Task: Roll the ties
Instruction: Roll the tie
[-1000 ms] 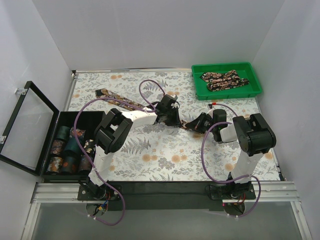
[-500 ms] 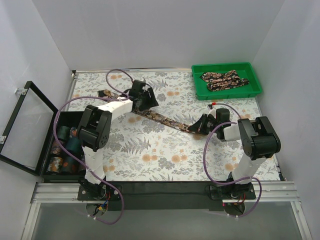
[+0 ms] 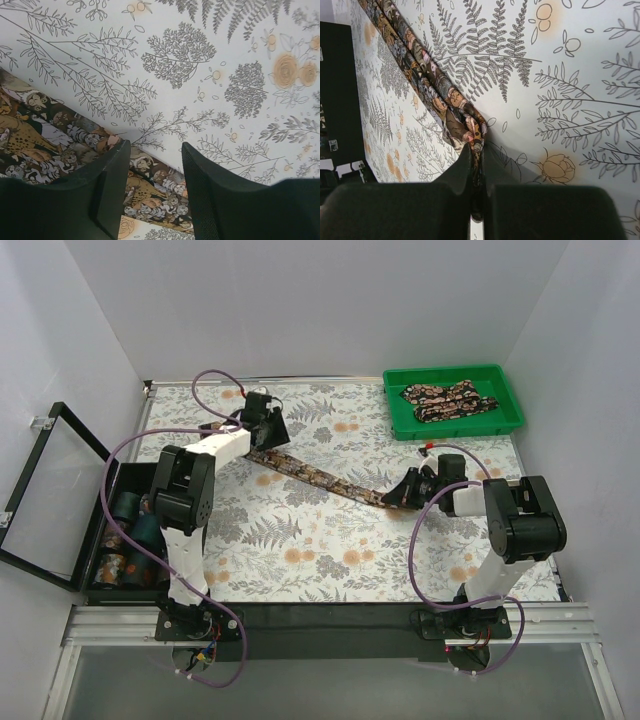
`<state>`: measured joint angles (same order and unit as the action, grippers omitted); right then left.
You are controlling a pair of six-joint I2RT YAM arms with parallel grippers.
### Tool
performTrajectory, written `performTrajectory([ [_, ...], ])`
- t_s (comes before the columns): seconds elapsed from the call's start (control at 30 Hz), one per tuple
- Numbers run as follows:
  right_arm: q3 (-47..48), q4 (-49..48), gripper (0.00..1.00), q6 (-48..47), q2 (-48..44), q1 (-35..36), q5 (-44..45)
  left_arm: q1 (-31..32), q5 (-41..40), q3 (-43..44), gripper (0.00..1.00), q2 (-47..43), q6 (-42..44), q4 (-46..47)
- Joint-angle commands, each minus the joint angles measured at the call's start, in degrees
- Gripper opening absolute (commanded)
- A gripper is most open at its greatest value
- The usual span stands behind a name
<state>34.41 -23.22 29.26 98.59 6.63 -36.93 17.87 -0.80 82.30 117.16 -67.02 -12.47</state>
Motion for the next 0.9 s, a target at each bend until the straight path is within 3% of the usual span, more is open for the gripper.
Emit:
performTrajectory([
  [0.0, -0.1, 9.2, 0.01, -6.0, -0.1, -1.6, 4.3, 0.1, -2.2, -0.5, 0.42, 0.5, 1.4, -1.4],
  [0.3, 5.5, 20.3, 0.01, -17.6, 0.0, -5.6, 3.1, 0.1, -1.1, -8.6, 0.33, -4.0, -2.5, -3.4],
  [0.67, 16.8, 36.2, 0.01, -31.2, 2.9, -11.0, 10.3, 2.2, 4.2, -24.0, 0.31, -15.8, -13.4, -4.1],
  [0.87, 22.1, 41.5, 0.01, -35.3, 6.7, -13.8, 11.7, 7.2, 8.4, -30.6, 0.32, -20.4, -19.1, -3.4],
])
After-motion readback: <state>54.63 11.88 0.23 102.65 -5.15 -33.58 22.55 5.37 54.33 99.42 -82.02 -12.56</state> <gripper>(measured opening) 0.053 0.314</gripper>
